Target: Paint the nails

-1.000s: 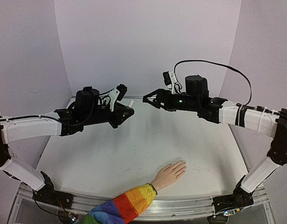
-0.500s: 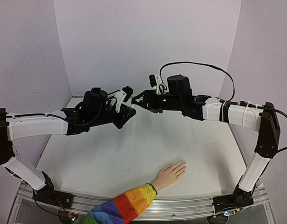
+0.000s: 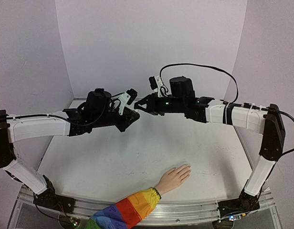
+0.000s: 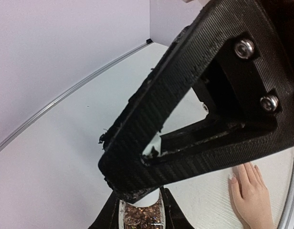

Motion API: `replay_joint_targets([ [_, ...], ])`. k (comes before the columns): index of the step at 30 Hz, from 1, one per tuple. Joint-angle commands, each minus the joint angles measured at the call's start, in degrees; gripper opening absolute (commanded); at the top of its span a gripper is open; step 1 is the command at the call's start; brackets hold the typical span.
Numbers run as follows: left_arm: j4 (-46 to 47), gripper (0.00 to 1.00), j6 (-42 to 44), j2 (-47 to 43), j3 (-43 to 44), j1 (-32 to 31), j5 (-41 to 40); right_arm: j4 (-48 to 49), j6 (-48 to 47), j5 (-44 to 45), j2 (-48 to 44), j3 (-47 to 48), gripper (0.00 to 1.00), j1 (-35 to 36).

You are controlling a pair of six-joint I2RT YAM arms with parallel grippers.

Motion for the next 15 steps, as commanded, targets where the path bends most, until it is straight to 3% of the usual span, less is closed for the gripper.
replay_joint_targets([
  [1,3.64,0.00,-0.30,-3.97,3.65,3.98,34.62,5.33,-13.12,-14.43,-0.96,0.12,0.00,-0.52],
  [4,3.66,0.00,-3.31,-3.18,6.67,8.52,67.51,8.19,-26.60,-45.86,-2.47,-3.08,0.00,-0.57],
  [7,3.52,0.00,-10.19,-0.93,9.43,9.70,79.58,7.83,-27.66,-51.58,-3.28,-4.08,0.00,-0.57],
  [10,3.66,0.00,-9.55,-1.58,7.68,9.72,76.93,7.75,-26.86,-49.90,-3.47,-3.89,0.00,-0.63],
  [12,3.64,0.00,-7.82,-2.77,5.55,9.72,69.93,7.59,-25.72,-46.43,-3.64,-3.08,0.00,-0.56],
  [13,3.62,0.00,-7.28,-3.38,4.81,9.72,64.57,7.43,-25.33,-43.00,-4.12,-2.87,0.00,-0.57],
  [15,3.21,0.00,-5.45,-5.15,2.49,9.49,44.84,6.99,-25.13,-33.72,-5.85,-3.60,0.05,-0.64],
])
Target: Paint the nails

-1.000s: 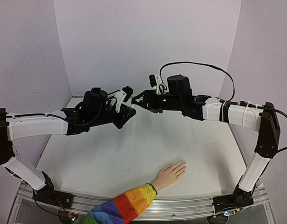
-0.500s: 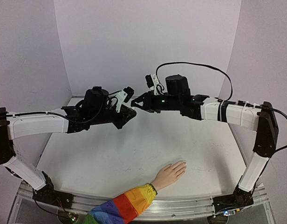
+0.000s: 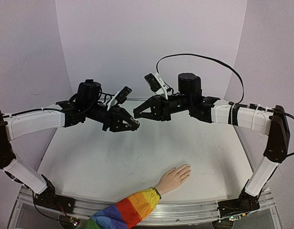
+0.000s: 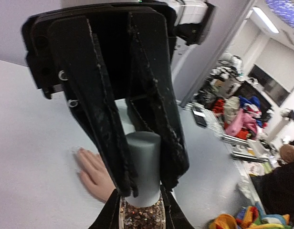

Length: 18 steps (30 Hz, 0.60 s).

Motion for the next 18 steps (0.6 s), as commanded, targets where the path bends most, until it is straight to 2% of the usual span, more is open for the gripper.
replay_joint_targets([
  [1,5.80,0.00,3.58,-6.23,-1.88,-0.55,-31.66,-1.82,-0.17,12.35,-3.37,-1.36,0.14,0.22],
  [2,5.70,0.00,4.62,-7.39,-3.33,-1.66,-43.55,-1.96,0.39,16.35,-4.03,-1.90,0.31,0.17],
  [3,5.78,0.00,6.13,-8.44,-4.71,-2.65,-51.79,-2.22,1.12,20.23,-4.45,-2.32,0.47,0.15],
  [5,5.68,0.00,9.33,-9.21,-5.93,-4.66,-62.87,-2.66,4.18,28.25,-4.91,-2.97,0.63,0.12],
  [6,5.68,0.00,11.56,-9.26,-6.10,-5.88,-65.79,-2.82,6.08,31.43,-5.09,-3.19,0.70,0.14],
  [7,5.73,0.00,13.79,-9.37,-6.22,-7.24,-69.43,-2.96,7.60,32.71,-5.17,-3.23,0.73,0.16],
  [9,5.84,0.00,16.56,-9.58,-6.41,-9.05,-71.87,-3.28,9.96,33.65,-5.11,-2.83,0.76,0.15],
  [13,5.84,0.00,15.32,-8.89,-5.40,-9.23,-73.35,-5.13,15.77,38.98,-4.74,-1.43,0.75,0.21],
  [18,5.77,0.00,14.21,-7.90,-4.54,-9.96,-73.25,-5.47,20.17,40.46,-2.07,1.41,0.56,1.53],
])
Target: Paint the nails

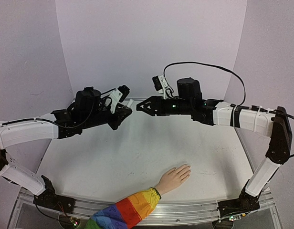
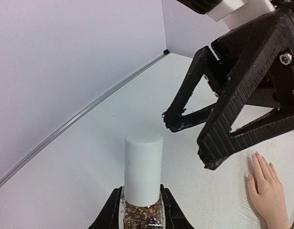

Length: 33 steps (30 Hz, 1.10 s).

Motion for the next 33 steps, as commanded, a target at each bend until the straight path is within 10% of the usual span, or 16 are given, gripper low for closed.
replay_joint_targets([
  [1,3.72,0.00,0.71,-0.40,1.82,-0.68,-3.91,0.64,5.05,4.00,0.33,5.40,0.56,1.92],
  [11,3.78,0.00,0.39,0.54,2.24,-1.50,-3.28,0.78,6.17,6.42,2.70,8.24,0.55,3.60],
  [25,3.73,0.00,-0.78,-2.22,1.04,-2.30,2.85,1.08,2.38,2.97,3.80,9.00,0.00,4.34],
  [27,3.50,0.00,-1.16,-3.60,0.45,-1.28,13.65,2.50,-4.35,-5.20,2.70,7.52,0.00,4.22],
  [31,4.26,0.00,-10.75,-1.55,4.68,8.46,70.26,3.37,-17.07,-44.32,2.42,5.11,0.00,4.18],
  [33,4.27,0.00,-18.66,1.76,9.51,9.07,82.93,2.87,-17.26,-44.74,1.51,4.61,0.00,4.08],
])
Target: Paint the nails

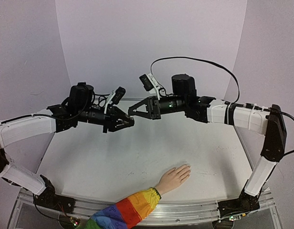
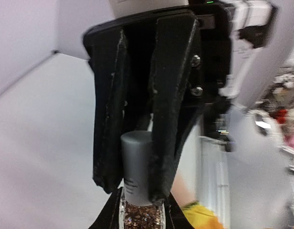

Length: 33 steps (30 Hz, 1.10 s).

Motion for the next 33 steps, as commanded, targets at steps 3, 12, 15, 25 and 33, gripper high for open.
replay_joint_targets([
  [3,7.48,0.00,-12.87,3.27,10.19,2.16,43.06,1.17,-9.42,-20.80,-4.21,-2.82,0.00,2.16],
  [12,7.01,0.00,-2.52,-4.48,0.19,1.11,-15.39,-0.96,-6.11,13.19,-8.48,-3.29,0.64,1.12],
  [15,7.04,0.00,1.07,-5.25,-0.98,-0.37,-26.59,-3.18,-2.19,23.12,-8.48,-1.93,0.81,0.91],
  [25,7.05,0.00,1.91,-2.69,-0.15,-4.05,-38.47,-5.83,13.81,29.55,0.05,9.32,0.68,2.63],
  [33,7.01,0.00,2.50,-0.92,1.34,-5.63,-40.03,-6.34,17.05,30.22,6.75,16.86,0.47,4.35],
])
